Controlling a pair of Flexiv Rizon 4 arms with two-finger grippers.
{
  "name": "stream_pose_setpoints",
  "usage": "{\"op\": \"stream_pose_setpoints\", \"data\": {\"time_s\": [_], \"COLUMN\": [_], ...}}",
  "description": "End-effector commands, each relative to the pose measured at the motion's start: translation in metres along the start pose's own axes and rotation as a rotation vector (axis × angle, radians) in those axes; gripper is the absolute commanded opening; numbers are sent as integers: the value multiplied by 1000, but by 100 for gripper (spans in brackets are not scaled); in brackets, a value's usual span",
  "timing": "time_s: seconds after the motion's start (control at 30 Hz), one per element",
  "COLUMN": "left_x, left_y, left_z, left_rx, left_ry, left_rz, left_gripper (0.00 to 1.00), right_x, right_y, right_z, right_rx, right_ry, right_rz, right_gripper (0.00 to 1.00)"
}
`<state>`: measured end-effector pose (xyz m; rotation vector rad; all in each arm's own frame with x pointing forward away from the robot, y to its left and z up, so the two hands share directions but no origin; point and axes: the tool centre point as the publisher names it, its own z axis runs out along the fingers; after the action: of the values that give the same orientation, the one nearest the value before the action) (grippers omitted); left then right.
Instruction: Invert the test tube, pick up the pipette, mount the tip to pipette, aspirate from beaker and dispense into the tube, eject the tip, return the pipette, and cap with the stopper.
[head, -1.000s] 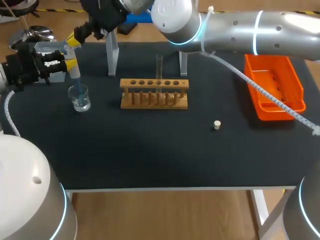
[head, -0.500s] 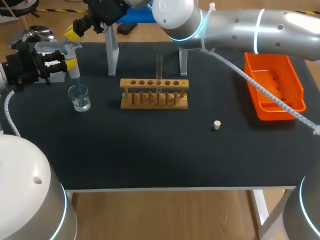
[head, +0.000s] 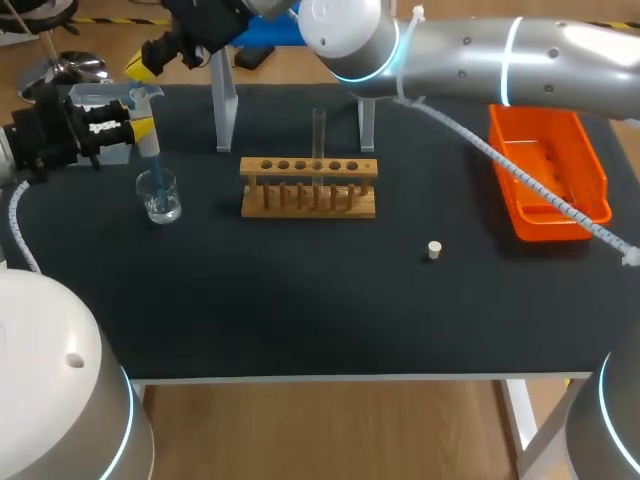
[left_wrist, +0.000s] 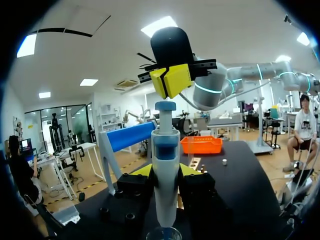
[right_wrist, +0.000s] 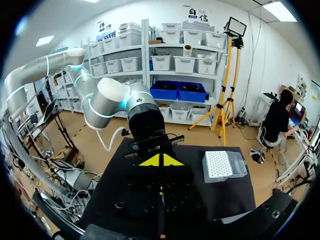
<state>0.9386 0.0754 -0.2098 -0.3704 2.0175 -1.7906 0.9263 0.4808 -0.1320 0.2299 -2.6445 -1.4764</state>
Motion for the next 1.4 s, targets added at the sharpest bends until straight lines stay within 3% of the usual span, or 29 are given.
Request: {"op": "stream_pose_setpoints", "data": {"time_s": [0.03,1.4], "left_x": [0,0], "left_y": [0,0], "left_z": [0,0], "left_rx": [1,1], "left_ry": [0,0], "left_rz": [1,1], "left_gripper": [0,0], "right_x": [-4,0], "right_y": [0,-14], "right_z": [3,10], "right_rx": [8,23], "right_ry": [8,28], "right_rz": [1,23], "right_gripper": [0,0]}}
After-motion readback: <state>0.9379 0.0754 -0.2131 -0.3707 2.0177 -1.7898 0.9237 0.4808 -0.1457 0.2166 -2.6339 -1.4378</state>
